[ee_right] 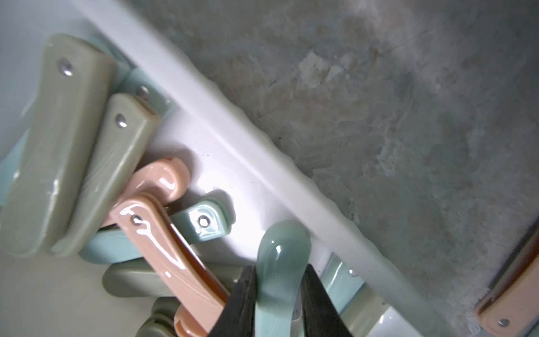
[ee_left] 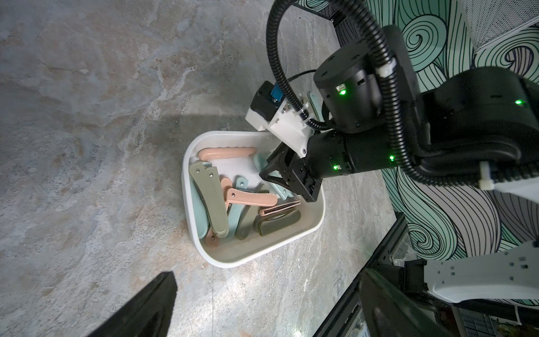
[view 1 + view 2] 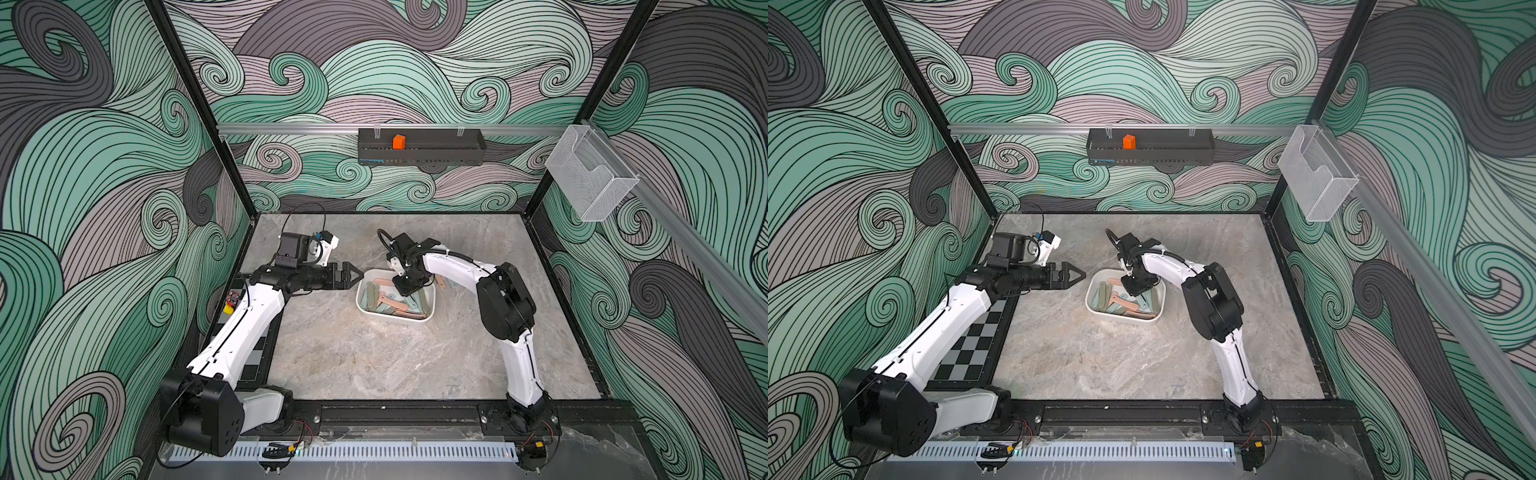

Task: Take the fruit knife out of the storage box
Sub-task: Pick up the fruit knife from the storage box.

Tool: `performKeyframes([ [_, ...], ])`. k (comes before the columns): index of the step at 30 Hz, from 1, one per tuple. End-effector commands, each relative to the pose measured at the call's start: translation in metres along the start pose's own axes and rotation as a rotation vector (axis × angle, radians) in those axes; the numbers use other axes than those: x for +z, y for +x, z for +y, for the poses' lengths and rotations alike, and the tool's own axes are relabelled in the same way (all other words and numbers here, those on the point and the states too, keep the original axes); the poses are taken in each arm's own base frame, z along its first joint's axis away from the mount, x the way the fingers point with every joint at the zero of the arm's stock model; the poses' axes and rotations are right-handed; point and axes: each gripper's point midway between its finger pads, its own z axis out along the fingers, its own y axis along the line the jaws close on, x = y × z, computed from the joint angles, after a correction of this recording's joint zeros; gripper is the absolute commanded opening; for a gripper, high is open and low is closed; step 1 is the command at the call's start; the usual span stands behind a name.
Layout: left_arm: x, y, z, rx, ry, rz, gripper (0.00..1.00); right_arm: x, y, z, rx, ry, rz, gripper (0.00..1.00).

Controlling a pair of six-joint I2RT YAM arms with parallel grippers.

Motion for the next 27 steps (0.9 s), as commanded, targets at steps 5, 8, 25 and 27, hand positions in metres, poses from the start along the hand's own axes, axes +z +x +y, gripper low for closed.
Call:
performKeyframes([
  [5, -0.001, -0.004, -0.002, -0.002, 0.016, -0.006, 0.99, -0.036, -0.01, 0.001, -0.017, -0.002, -0.07, 0.28],
  [8, 0.0, -0.004, -0.002, -0.001, 0.016, -0.006, 0.99, -0.046, -0.014, 0.001, -0.022, 0.004, -0.091, 0.27],
  [25, 0.002, -0.005, -0.004, 0.0, 0.033, -0.004, 0.99, -0.093, -0.021, -0.068, 0.073, 0.065, -0.165, 0.29],
  [27, 0.002, -0.007, -0.004, -0.003, 0.034, -0.009, 0.99, -0.091, -0.021, -0.08, 0.094, 0.067, -0.161, 0.29],
])
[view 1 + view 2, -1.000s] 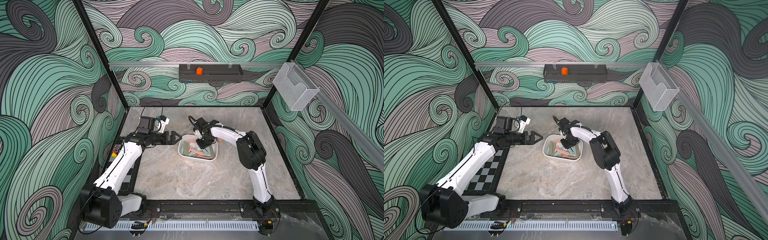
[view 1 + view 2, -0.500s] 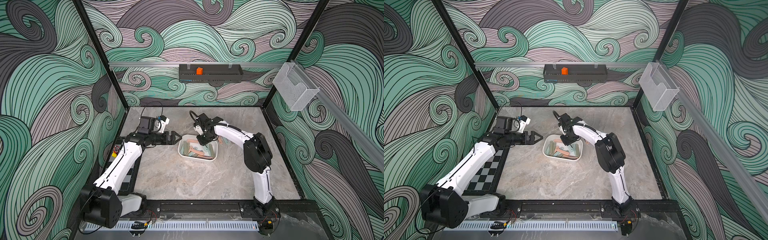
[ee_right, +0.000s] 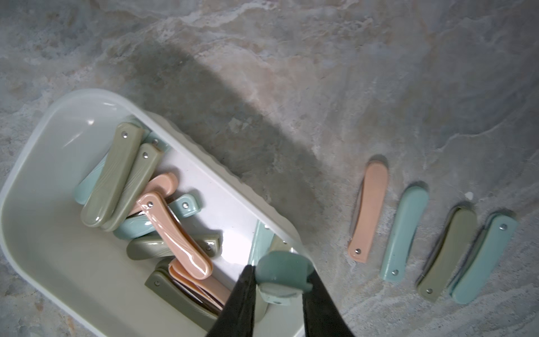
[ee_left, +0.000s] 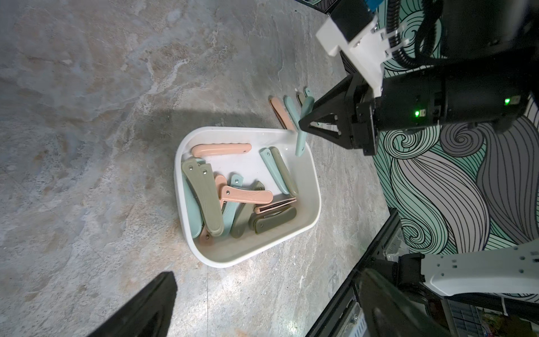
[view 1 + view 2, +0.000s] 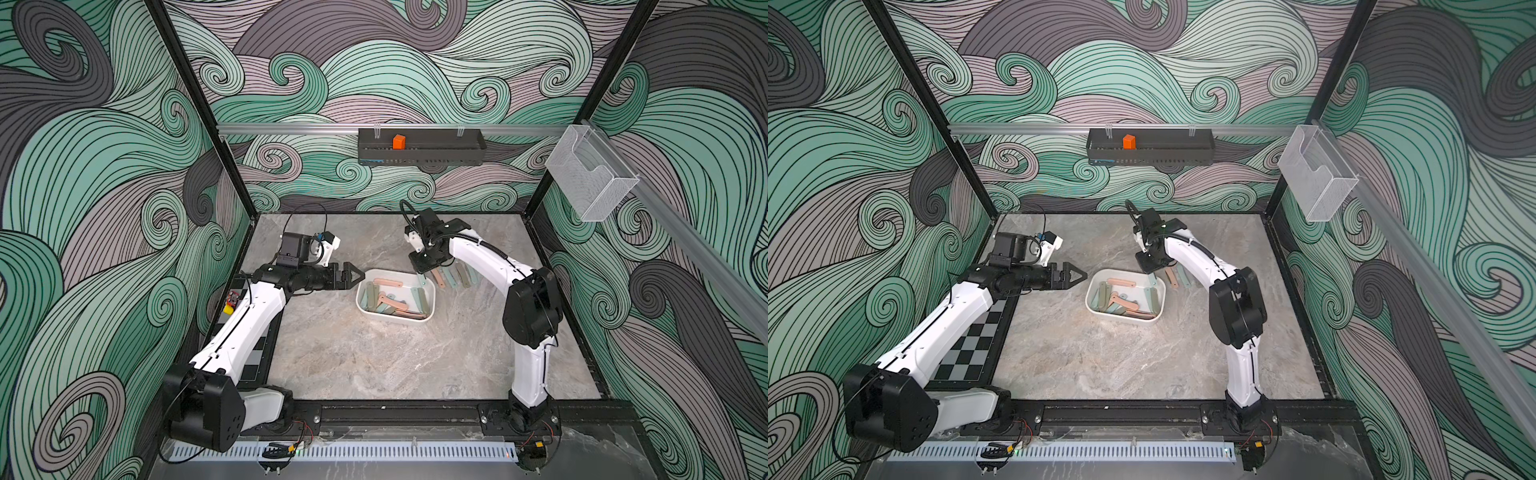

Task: Take the fruit knife out of the storage box
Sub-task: Pick up the fruit knife from the storage box, then place the fruit knife at the center of the board.

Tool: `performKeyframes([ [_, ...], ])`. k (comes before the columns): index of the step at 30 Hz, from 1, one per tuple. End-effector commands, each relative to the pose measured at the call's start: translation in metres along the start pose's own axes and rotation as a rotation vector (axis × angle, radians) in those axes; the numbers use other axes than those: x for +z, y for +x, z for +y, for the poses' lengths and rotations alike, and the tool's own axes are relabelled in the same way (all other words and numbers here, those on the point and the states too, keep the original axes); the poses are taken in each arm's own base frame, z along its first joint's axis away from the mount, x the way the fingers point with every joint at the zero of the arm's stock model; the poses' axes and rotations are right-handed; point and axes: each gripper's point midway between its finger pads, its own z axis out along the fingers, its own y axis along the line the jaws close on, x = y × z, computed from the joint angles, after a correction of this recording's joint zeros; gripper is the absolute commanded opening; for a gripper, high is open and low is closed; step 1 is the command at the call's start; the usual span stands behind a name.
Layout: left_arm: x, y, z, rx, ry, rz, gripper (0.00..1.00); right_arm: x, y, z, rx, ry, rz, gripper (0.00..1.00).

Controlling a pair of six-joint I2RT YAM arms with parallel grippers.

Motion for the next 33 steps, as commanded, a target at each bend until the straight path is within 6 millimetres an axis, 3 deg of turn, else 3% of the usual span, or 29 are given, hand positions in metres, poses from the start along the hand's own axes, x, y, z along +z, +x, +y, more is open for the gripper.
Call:
performKeyframes([
  [1, -0.002, -0.01, -0.004, 0.005, 0.013, -0.029, 0.99, -0.01, -0.002, -0.021, 0.012, 0.015, -0.006, 0.29],
  [8, 0.002, -0.024, -0.012, 0.009, 0.038, -0.04, 0.99, 0.0, -0.009, -0.059, 0.103, 0.024, -0.006, 0.29],
  [19, 0.015, -0.053, -0.031, 0.032, 0.072, -0.045, 0.99, 0.028, -0.039, -0.085, 0.154, 0.001, -0.025, 0.29],
  [20, 0.023, -0.053, -0.027, 0.02, 0.071, -0.026, 0.99, 0.028, -0.043, -0.088, 0.167, -0.007, -0.034, 0.29],
  [24, 0.026, -0.056, -0.027, 0.024, 0.069, -0.023, 0.99, 0.028, -0.05, -0.089, 0.189, -0.04, -0.048, 0.29],
  [29, 0.029, -0.055, -0.024, 0.016, 0.065, -0.016, 0.99, 0.024, -0.044, -0.084, 0.199, -0.066, -0.041, 0.33],
  [33, 0.027, -0.051, -0.025, 0.015, 0.065, -0.017, 0.99, 0.01, -0.037, -0.069, 0.204, -0.115, -0.045, 0.4],
])
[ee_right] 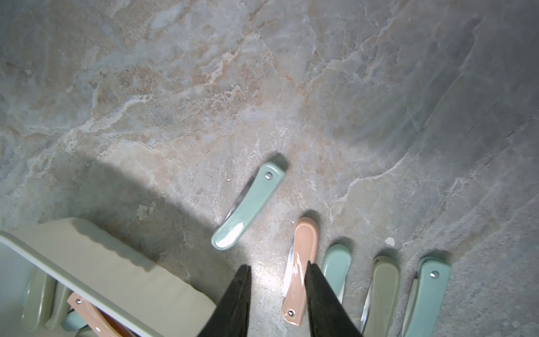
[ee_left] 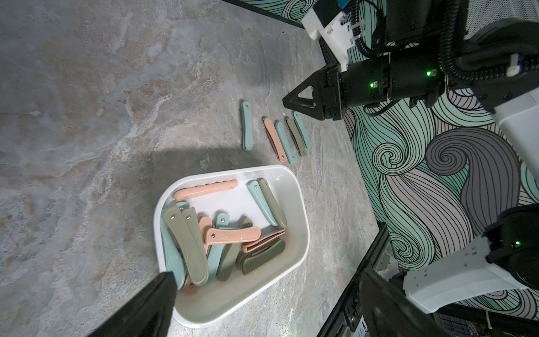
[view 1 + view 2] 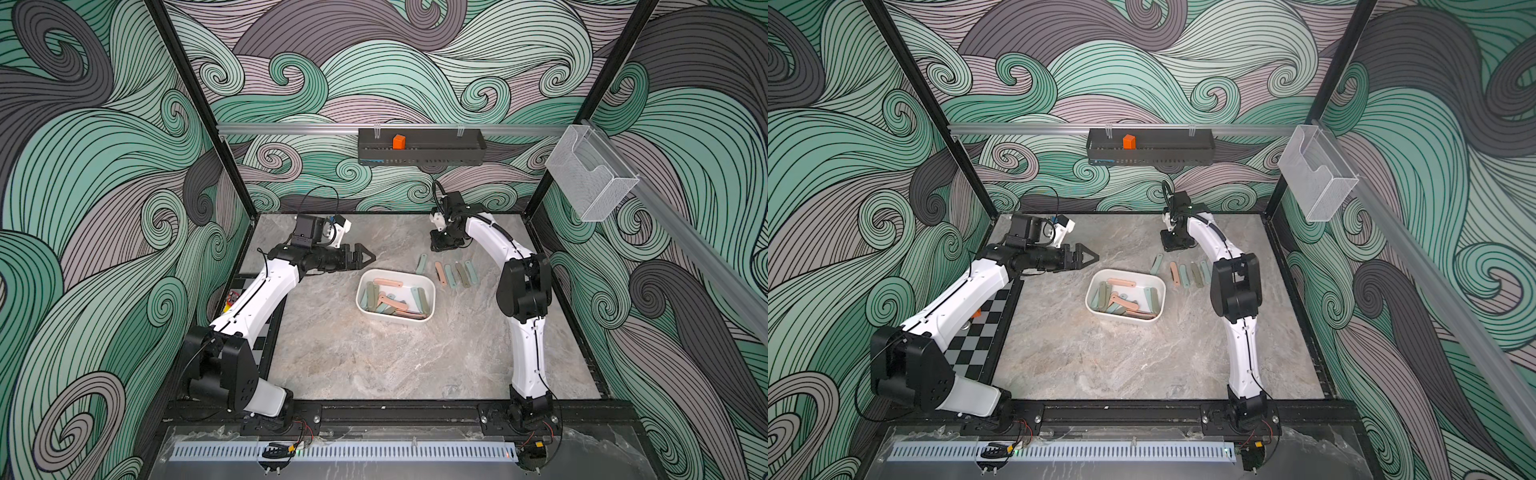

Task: Take the fruit knife out of the storage box
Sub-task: Place the fruit knife at the center of the board.

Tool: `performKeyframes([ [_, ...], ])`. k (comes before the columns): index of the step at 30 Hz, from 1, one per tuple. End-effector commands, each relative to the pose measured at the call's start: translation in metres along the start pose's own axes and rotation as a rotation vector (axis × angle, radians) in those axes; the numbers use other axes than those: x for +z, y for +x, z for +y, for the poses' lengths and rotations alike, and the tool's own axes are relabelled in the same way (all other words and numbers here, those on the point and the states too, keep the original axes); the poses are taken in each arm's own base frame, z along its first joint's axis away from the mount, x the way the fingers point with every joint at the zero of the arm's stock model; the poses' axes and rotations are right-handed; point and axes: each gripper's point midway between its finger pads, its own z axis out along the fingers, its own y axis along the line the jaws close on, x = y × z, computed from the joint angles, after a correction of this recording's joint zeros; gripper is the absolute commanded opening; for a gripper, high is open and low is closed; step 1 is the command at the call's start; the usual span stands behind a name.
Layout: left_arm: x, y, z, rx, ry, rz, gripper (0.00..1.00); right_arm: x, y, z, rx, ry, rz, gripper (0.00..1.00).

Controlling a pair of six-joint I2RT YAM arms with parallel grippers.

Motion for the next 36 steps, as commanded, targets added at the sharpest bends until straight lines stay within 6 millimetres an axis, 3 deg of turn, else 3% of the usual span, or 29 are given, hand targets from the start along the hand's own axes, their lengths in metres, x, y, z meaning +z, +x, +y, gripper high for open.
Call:
performKeyframes([
  [1, -0.006, -0.005, -0.01, 0.021, 0.016, -0.017, 0.99, -0.031, 0.005, 0.024, -0.016, -0.066, -0.03, 0.45],
  [4, -0.01, -0.002, -0.009, 0.036, 0.003, -0.019, 0.99, -0.051, 0.013, 0.048, -0.076, -0.073, -0.049, 0.62],
  [9, -0.029, -0.003, -0.011, 0.057, -0.058, -0.075, 0.99, -0.1, 0.024, 0.094, -0.236, 0.019, -0.164, 0.73],
  [10, -0.033, -0.004, -0.012, 0.065, -0.064, -0.091, 0.99, -0.11, 0.027, 0.097, -0.236, 0.055, -0.2, 0.91],
  [11, -0.035, -0.005, -0.01, 0.065, -0.083, -0.108, 0.99, -0.114, 0.03, 0.095, -0.22, 0.075, -0.228, 0.98],
  [14, -0.041, -0.008, -0.006, 0.072, -0.112, -0.148, 0.99, -0.109, 0.052, 0.078, -0.153, 0.099, -0.214, 0.98],
  [17, -0.045, -0.006, -0.007, 0.09, -0.125, -0.155, 0.99, -0.098, 0.069, 0.098, -0.136, -0.16, -0.133, 0.98],
  [21, -0.055, -0.013, -0.001, 0.097, -0.186, -0.22, 0.99, -0.109, 0.067, 0.111, -0.163, -0.148, -0.21, 0.98],
  [23, -0.06, -0.016, 0.005, 0.082, -0.228, -0.245, 0.99, -0.111, 0.063, 0.111, -0.035, -0.079, -0.236, 0.98],
  [25, -0.068, -0.019, 0.014, 0.03, -0.293, -0.283, 0.99, -0.105, 0.076, 0.131, -0.106, -0.154, -0.21, 0.98],
  [26, -0.073, -0.019, 0.02, -0.012, -0.328, -0.307, 0.99, -0.101, 0.081, 0.128, -0.128, -0.096, -0.219, 0.98],
  [31, -0.063, -0.008, 0.015, 0.114, -0.3, -0.199, 0.99, -0.089, 0.108, 0.127, -0.227, -0.066, -0.245, 0.98],
  [33, -0.058, -0.003, 0.019, 0.083, -0.3, -0.144, 0.99, -0.084, 0.112, 0.125, -0.202, -0.066, -0.269, 0.99],
  [36, -0.047, 0.003, 0.012, 0.087, -0.22, -0.103, 0.99, -0.081, 0.129, 0.141, -0.218, -0.181, -0.244, 0.98],
])
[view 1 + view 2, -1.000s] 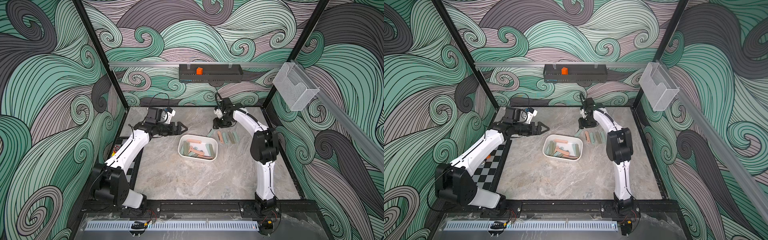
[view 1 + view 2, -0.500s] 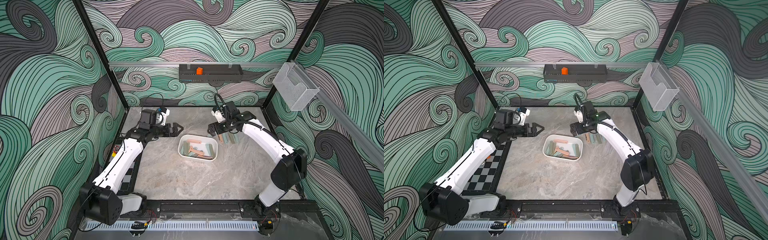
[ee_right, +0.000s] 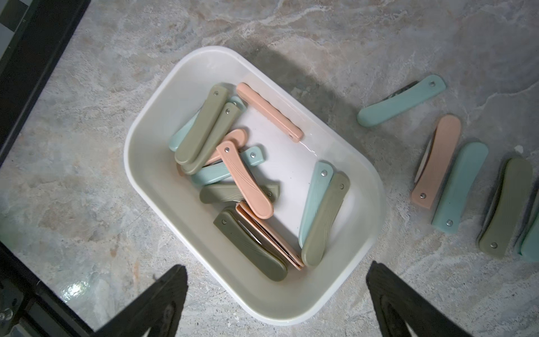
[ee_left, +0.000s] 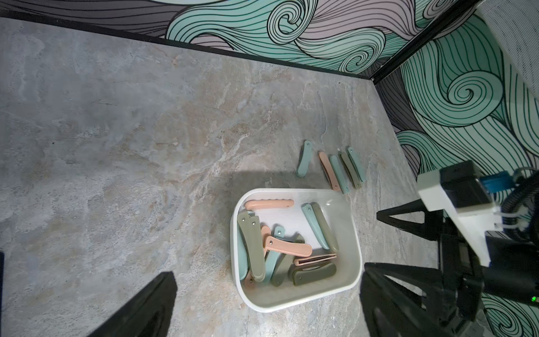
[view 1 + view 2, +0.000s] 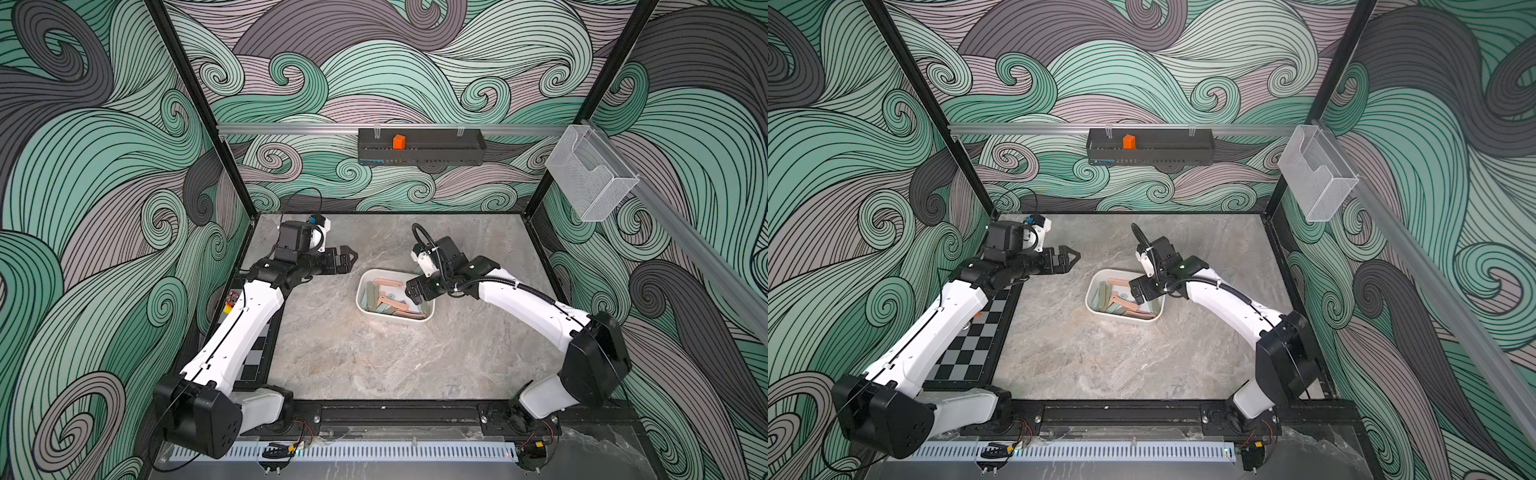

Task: Take the fruit knife out of the storage box
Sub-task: Place the fruit knife at the center of the board, then pick up the fruit knife from the storage box.

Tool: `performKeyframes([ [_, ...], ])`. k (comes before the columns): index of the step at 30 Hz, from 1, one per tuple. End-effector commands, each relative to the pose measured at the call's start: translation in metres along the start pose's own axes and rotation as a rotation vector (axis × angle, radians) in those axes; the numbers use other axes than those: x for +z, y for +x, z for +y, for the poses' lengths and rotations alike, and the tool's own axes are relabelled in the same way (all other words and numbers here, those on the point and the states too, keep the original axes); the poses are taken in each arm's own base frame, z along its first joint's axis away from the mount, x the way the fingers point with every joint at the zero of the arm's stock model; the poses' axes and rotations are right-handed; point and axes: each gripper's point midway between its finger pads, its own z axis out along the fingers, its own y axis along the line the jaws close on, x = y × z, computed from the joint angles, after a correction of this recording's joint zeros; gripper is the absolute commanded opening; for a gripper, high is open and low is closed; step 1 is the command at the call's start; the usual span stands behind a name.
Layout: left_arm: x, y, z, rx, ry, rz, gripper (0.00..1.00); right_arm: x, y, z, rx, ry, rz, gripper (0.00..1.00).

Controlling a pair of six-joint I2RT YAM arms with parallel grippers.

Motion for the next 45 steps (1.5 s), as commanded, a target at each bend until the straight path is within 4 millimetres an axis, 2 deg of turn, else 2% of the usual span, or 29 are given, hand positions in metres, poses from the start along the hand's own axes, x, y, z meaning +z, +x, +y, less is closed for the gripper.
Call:
performKeyframes([
  [1, 0.006, 0.009, -0.007, 0.011, 0.057, 0.06, 0.99, -0.007, -0.009, 0.015, 0.005, -0.089, -0.085, 0.98],
  [3, 0.01, 0.009, 0.0, -0.023, 0.025, 0.059, 0.99, -0.005, -0.006, 0.014, 0.002, -0.088, -0.094, 0.98],
  [6, 0.014, 0.014, -0.011, -0.023, 0.097, 0.105, 0.99, 0.006, 0.005, 0.017, -0.036, -0.11, -0.023, 0.98],
  [8, 0.015, 0.017, -0.016, -0.012, 0.129, 0.123, 0.99, 0.012, 0.013, 0.025, -0.055, -0.157, 0.034, 0.92],
  [9, 0.015, 0.019, -0.019, -0.002, 0.15, 0.13, 0.99, 0.013, 0.014, 0.029, -0.06, -0.179, 0.042, 0.96],
  [12, 0.016, 0.022, -0.02, 0.018, 0.166, 0.134, 0.99, 0.011, 0.008, 0.027, -0.048, -0.15, 0.014, 0.98],
  [15, 0.019, 0.025, -0.016, 0.027, 0.154, 0.146, 0.99, 0.008, 0.002, 0.033, -0.049, -0.176, 0.039, 0.98],
  [17, 0.02, 0.026, -0.013, 0.034, 0.137, 0.161, 0.99, 0.011, 0.0, 0.031, -0.031, -0.157, 0.069, 0.98],
  [21, 0.025, 0.03, -0.01, 0.02, 0.127, 0.193, 0.99, 0.031, 0.006, 0.022, 0.012, -0.087, 0.254, 0.8],
  [23, 0.028, 0.033, -0.01, 0.003, 0.129, 0.208, 0.99, 0.039, 0.008, 0.017, 0.028, -0.033, 0.316, 0.67],
  [27, 0.031, 0.04, -0.006, -0.016, 0.121, 0.232, 0.99, 0.048, 0.01, 0.006, 0.066, 0.064, 0.355, 0.56],
  [35, 0.027, 0.036, 0.006, -0.03, 0.04, 0.189, 0.99, 0.071, 0.03, -0.009, 0.085, 0.165, 0.428, 0.58],
  [45, 0.022, 0.033, 0.005, -0.025, 0.032, 0.163, 0.99, 0.109, 0.044, -0.014, 0.091, 0.188, 0.492, 0.59],
])
